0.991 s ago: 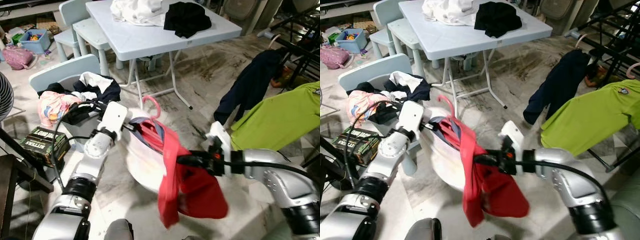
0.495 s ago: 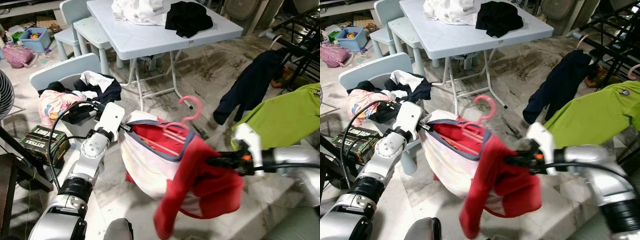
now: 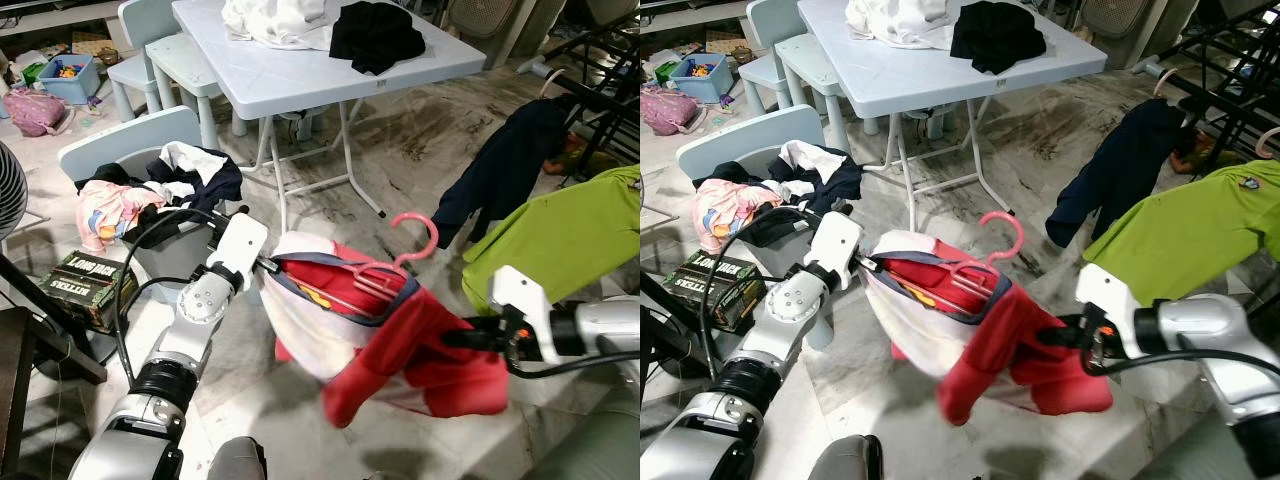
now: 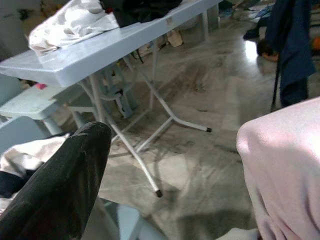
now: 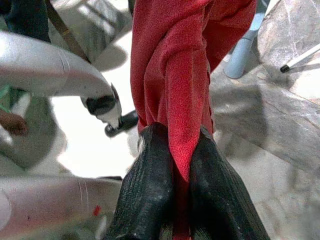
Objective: Hang hanger
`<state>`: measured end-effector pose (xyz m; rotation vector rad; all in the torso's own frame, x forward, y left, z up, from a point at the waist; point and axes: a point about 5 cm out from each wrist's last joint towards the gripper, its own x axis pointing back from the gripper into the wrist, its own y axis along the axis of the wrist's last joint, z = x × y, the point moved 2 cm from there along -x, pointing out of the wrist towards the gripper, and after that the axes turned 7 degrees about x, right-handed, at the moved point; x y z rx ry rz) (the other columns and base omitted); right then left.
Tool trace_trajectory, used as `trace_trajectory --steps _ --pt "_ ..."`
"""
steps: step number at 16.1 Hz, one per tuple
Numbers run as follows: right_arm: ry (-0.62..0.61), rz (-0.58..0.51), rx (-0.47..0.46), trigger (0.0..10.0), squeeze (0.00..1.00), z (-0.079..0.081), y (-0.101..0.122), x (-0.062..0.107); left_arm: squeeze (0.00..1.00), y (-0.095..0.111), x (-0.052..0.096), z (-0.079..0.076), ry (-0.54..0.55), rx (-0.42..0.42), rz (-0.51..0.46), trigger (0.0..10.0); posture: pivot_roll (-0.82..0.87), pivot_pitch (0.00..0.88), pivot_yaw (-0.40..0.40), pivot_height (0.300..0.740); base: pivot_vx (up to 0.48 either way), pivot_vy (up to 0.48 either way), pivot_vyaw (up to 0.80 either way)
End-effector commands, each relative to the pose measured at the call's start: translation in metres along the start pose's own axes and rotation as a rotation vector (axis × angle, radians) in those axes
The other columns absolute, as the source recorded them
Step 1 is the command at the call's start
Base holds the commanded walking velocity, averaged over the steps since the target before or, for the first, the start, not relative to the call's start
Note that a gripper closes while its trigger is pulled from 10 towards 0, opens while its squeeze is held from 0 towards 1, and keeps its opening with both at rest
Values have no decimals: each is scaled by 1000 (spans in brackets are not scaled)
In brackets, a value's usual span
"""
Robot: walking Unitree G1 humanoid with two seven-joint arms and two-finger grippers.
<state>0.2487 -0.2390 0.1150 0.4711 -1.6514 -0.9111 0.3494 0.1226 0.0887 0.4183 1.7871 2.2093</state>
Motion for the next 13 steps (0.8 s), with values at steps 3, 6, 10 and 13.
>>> trace_trajectory --steps 3,6,10,13 --pt "-65 188 105 10000 0 -7 -19 36 0 -8 13 45 157 54 54 10000 -93 58 -30 740 0 0 0" --pt "-190 -61 128 10000 0 -26 33 25 0 -18 11 30 111 60 111 10000 -98 57 -28 740 0 0 0" --pt "-598 -299 87 10000 0 -61 96 -16 0 -4 2 21 99 20 53 10000 -93 54 -26 740 0 0 0" --pt "-585 -388 159 10000 0 -38 125 -48 0 -2 2 31 160 5 55 10000 -82 52 -37 740 0 0 0"
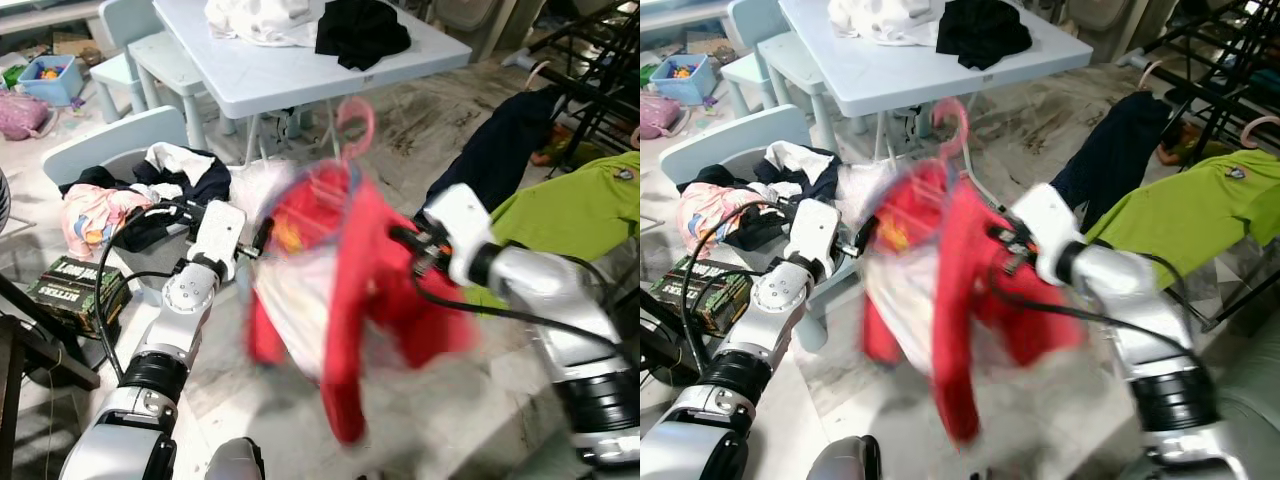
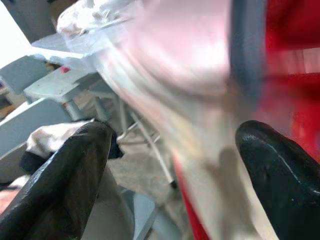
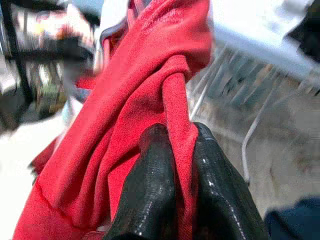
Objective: Hang hanger
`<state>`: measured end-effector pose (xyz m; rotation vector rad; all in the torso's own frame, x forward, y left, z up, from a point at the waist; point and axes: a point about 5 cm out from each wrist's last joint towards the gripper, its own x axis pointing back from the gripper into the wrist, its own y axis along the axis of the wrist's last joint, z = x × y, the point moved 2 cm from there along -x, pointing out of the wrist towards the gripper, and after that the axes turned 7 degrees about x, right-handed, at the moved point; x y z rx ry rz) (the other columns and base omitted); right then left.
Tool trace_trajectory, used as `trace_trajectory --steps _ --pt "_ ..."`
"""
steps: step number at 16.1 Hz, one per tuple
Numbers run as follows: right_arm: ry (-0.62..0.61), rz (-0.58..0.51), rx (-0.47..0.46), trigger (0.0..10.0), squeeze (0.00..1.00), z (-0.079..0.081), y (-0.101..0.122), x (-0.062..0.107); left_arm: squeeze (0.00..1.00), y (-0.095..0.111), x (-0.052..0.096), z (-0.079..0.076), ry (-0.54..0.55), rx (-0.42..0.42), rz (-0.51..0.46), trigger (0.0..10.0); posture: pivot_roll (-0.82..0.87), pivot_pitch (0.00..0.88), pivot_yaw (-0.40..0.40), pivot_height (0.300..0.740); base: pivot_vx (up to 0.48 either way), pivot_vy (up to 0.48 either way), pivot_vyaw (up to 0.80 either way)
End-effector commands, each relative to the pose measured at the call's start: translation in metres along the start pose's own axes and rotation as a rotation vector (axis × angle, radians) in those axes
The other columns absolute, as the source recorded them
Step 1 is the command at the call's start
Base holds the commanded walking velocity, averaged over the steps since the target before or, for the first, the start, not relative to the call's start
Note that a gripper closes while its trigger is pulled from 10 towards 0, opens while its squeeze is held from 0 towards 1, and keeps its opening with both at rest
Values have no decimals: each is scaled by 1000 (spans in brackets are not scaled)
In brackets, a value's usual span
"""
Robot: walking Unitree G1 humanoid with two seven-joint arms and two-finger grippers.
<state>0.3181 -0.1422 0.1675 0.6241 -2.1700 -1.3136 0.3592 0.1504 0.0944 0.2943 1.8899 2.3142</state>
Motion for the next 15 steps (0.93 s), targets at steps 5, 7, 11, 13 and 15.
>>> trace_trajectory --steps 5,7,11,13,15 --pt "79 -128 34 10000 0 46 27 -11 0 -4 0 9 53 -31 28 10000 -78 49 -38 740 0 0 0" --pt "108 -115 -5 10000 0 45 26 -5 0 -4 0 14 90 -25 29 10000 -87 49 -36 740 0 0 0" --pt "28 -90 -26 10000 0 32 26 -15 0 -2 -5 11 103 -9 29 10000 -92 46 -34 740 0 0 0" --pt "41 -94 -22 10000 0 33 28 -18 0 -3 -4 10 90 5 27 10000 -88 45 -36 740 0 0 0" --pt "-50 -82 17 10000 0 26 28 -28 0 -3 -4 6 51 58 19 10000 -85 44 -39 740 0 0 0"
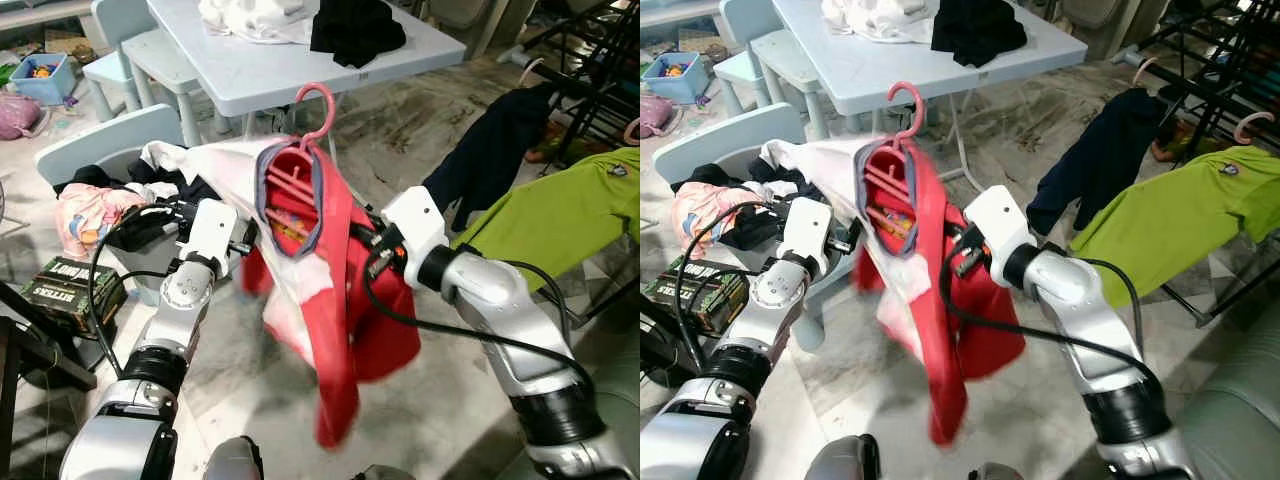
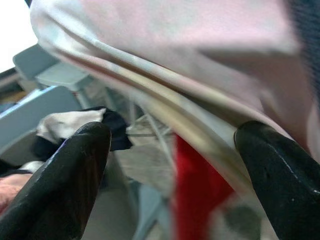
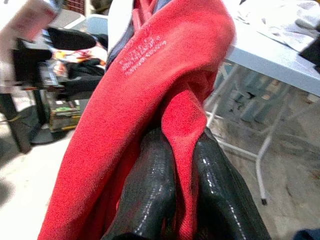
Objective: Hang hanger
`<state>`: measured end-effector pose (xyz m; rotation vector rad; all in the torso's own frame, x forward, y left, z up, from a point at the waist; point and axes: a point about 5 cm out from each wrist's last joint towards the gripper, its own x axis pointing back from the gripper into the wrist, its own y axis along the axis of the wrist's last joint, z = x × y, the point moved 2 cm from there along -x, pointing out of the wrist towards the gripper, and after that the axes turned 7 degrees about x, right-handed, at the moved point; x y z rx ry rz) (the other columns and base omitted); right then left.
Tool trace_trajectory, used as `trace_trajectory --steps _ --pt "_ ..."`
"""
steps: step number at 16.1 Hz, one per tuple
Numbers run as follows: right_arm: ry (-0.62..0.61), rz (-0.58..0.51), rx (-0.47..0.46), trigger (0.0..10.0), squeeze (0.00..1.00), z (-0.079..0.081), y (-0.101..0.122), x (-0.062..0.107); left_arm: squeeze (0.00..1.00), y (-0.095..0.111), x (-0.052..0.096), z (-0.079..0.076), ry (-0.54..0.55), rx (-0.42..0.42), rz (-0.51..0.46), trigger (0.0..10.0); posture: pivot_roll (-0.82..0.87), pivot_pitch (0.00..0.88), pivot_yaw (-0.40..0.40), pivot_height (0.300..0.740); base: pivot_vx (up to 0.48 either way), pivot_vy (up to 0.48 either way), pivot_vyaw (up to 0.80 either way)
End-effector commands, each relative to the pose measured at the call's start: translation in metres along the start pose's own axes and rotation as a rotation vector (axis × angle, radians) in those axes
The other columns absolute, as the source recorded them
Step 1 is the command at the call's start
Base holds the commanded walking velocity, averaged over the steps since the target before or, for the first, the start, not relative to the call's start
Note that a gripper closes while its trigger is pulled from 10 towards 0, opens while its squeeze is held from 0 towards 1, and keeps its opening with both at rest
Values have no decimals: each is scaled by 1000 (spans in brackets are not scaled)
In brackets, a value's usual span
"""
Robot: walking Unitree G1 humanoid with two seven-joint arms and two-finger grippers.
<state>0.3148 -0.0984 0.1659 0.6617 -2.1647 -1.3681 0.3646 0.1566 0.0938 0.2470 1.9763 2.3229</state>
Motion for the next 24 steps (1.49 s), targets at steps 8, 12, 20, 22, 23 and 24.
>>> trace_trajectory --steps 8,12,20,22,23,24 --pt "-59 -92 -60 10000 0 2 15 -18 0 15 0 -32 -143 129 -81 10000 -81 44 -34 740 0 0 0" --pt "-406 -127 -31 10000 0 -33 5 9 0 20 16 -6 -88 176 -134 10000 -64 34 -36 740 0 0 0" --pt "-474 -66 -15 10000 0 -34 -22 27 0 20 43 14 -46 169 -136 10000 -46 31 -25 740 203 0 98" --pt "-469 -78 -19 10000 0 -34 -20 25 0 22 44 11 -47 171 -138 10000 -45 30 -25 740 294 0 766" --pt "-463 -88 -18 10000 0 -34 -19 23 0 24 44 9 -52 172 -136 10000 -45 30 -25 740 480 0 544" --pt "-460 -91 -18 10000 0 -34 -19 23 0 24 44 8 -54 172 -136 10000 -45 30 -25 740 480 0 444"
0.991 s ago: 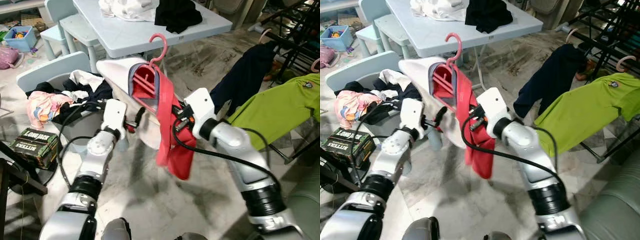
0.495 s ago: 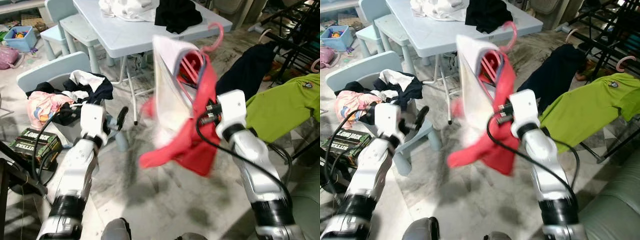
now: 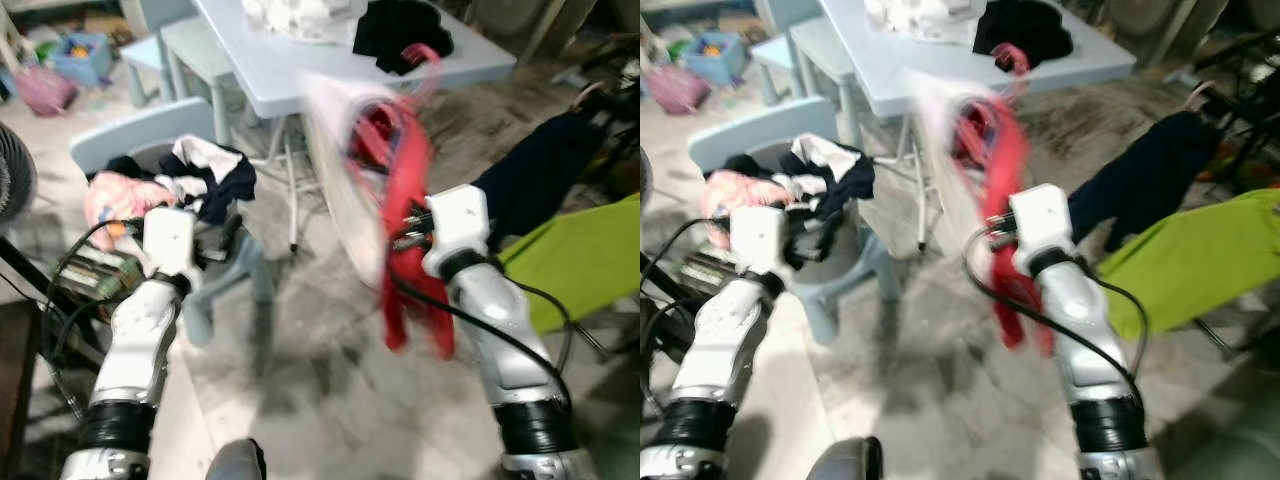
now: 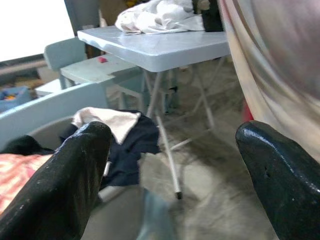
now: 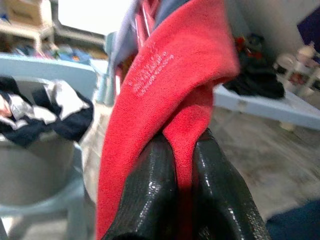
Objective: Hang hanger
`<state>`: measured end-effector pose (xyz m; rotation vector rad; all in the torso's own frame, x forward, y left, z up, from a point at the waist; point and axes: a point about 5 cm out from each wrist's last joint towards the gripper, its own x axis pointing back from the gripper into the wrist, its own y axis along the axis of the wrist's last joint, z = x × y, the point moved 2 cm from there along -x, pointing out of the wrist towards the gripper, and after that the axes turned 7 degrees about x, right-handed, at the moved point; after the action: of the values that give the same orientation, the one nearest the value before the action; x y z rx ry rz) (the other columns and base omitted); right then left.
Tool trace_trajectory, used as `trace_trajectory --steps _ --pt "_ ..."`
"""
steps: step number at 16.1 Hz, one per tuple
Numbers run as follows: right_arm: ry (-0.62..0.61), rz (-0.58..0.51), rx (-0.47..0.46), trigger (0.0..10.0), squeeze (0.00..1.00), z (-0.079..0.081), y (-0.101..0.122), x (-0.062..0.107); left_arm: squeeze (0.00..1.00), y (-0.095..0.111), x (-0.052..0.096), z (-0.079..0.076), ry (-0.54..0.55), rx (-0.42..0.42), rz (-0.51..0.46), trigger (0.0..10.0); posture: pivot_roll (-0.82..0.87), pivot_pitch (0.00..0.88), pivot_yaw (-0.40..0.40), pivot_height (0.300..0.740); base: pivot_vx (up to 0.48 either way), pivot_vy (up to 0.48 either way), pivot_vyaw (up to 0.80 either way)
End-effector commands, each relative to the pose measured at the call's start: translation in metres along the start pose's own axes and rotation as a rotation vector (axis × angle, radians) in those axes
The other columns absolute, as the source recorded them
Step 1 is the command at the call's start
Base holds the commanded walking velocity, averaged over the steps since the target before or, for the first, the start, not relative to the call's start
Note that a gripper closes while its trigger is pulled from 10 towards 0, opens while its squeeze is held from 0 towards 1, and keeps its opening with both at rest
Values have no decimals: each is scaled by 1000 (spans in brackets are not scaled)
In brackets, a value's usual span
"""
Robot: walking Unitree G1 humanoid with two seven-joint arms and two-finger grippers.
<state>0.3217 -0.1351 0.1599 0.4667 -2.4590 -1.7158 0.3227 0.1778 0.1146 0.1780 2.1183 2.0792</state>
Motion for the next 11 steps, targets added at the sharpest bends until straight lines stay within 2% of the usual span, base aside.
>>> trace_trajectory --steps 1,6,11 --pt "-22 -21 16 10000 0 -9 2 3 0 8 -3 -10 -30 3 -27 10000 -44 33 -24 740 480 0 419" --pt "-80 -2 59 10000 0 -19 -1 2 0 8 -3 -8 -23 -2 -20 10000 -41 29 -27 740 480 0 0" --pt "-104 59 94 10000 0 -36 -17 8 0 -4 3 -8 -19 -10 13 10000 -34 7 -21 740 480 0 0"
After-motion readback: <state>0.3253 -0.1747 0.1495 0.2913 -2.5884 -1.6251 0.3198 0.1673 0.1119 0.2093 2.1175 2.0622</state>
